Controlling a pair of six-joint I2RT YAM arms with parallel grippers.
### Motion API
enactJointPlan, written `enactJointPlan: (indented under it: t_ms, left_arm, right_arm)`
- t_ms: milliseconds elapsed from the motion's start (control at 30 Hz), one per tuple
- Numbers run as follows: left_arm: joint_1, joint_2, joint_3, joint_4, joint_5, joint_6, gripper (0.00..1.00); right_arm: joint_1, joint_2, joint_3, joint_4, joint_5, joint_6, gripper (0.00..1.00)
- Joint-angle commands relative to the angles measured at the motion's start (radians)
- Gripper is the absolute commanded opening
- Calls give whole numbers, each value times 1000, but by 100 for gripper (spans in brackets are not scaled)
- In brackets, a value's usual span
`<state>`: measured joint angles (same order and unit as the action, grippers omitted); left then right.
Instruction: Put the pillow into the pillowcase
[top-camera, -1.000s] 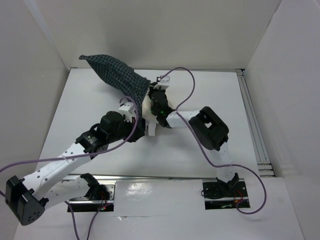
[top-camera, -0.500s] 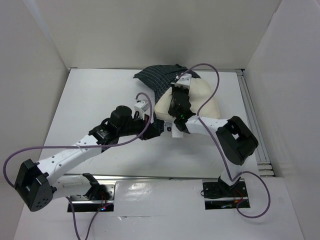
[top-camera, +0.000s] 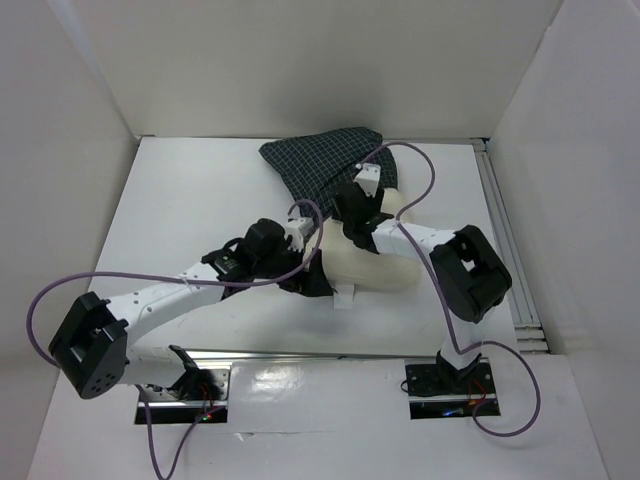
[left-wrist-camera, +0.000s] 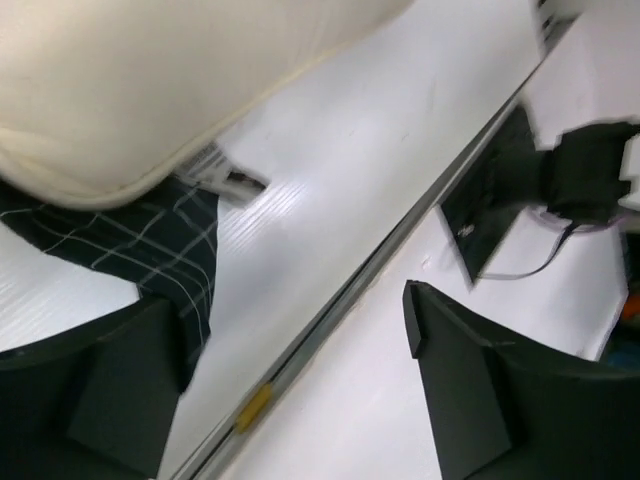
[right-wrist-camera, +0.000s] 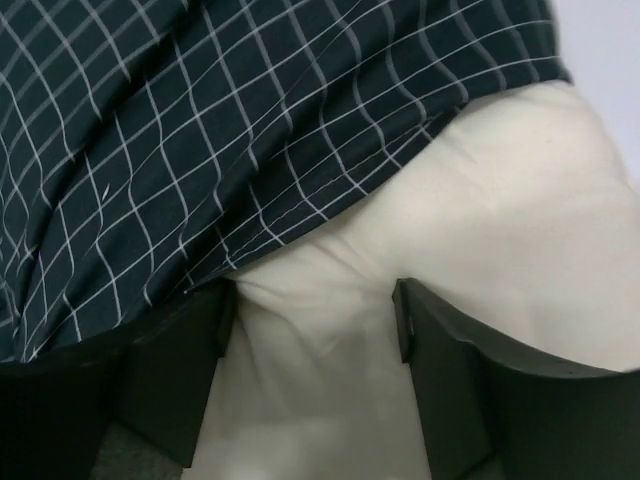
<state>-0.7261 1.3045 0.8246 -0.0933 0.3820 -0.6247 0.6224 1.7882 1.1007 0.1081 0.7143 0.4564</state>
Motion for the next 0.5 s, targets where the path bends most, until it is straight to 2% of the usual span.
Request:
enactJointPlan:
  t_ms: [0,67,133,167,300,367,467]
  left_arm:
    - [-13,-62,37,-101,-26,-15,100]
    - [-13,-106,65,-193,-141,-4,100]
    - [-13,-175,87,-256,-236,-4,100]
    - [-13,-210,102,-290,-320,-4,100]
    - [-13,-220,191,-410,-593,-4,100]
    - [-13,-191,217,-408,-614,20,100]
    - [-22,-85,266,-347,-520,106,100]
  right_arm:
    - [-38,-18,89,-215,-194,64,79]
    - [-50,-79,99,-234,-257,50,85]
    - [-75,-169,87,-245,-393,38,92]
    - [-105,-228,64,-255,-482,25,100]
    - [-257,-338,2,-301,-643,57,100]
    - [-308,-358,-18,-333,-677,67,100]
    - [-401,-369,-56,-373,-677,113,100]
